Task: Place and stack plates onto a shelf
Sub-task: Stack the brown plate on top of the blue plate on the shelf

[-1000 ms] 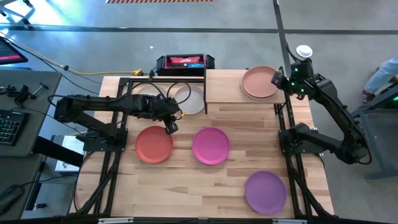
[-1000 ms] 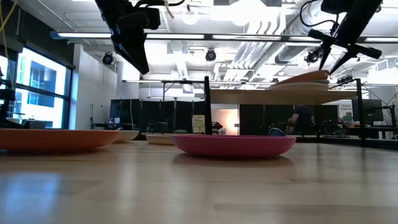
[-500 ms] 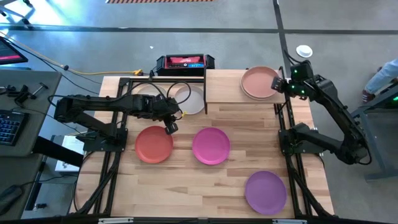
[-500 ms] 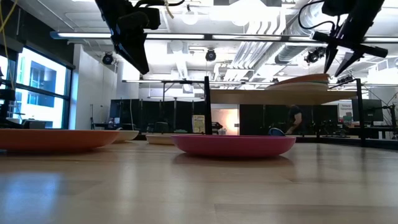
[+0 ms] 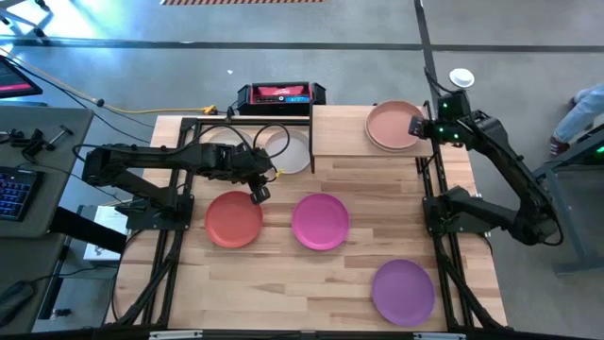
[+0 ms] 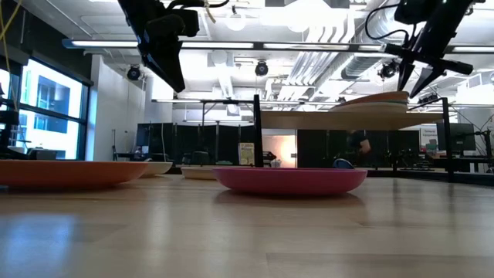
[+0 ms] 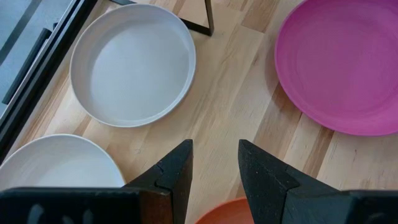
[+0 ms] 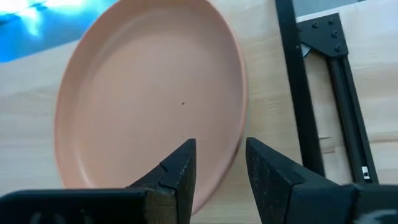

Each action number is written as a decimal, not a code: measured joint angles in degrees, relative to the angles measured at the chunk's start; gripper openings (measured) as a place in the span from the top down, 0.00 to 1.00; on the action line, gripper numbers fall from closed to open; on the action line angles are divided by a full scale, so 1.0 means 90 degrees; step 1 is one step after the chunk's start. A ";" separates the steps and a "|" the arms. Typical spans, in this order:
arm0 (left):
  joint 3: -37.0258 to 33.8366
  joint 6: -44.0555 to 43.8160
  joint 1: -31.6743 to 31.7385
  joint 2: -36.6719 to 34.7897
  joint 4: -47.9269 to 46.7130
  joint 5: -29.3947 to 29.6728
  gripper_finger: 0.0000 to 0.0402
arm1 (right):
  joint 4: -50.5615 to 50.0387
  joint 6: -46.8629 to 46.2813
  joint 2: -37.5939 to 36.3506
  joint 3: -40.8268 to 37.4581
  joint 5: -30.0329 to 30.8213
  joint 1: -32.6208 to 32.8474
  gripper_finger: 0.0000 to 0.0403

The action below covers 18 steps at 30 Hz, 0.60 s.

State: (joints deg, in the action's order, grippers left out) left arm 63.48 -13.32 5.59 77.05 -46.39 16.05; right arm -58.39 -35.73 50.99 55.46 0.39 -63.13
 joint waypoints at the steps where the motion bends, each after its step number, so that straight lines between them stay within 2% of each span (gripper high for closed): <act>1: 0.0000 0.0000 0.0001 -0.0001 0.0001 0.0000 0.71 | 0.0000 0.0002 0.0047 0.0000 -0.0029 0.0000 0.71; 10: 0.0000 0.0000 0.0000 -0.0002 0.0000 0.0000 0.71 | -0.0015 0.0005 0.0135 0.0000 -0.0246 0.0061 0.71; 18: 0.0000 0.0000 0.0000 0.0000 0.0002 0.0000 0.71 | -0.0188 -0.0125 -0.0062 0.0000 -0.0093 0.0061 0.71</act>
State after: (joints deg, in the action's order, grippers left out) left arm 63.48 -13.32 5.58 77.05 -46.37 16.05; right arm -60.08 -36.85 50.43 55.46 -0.45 -62.59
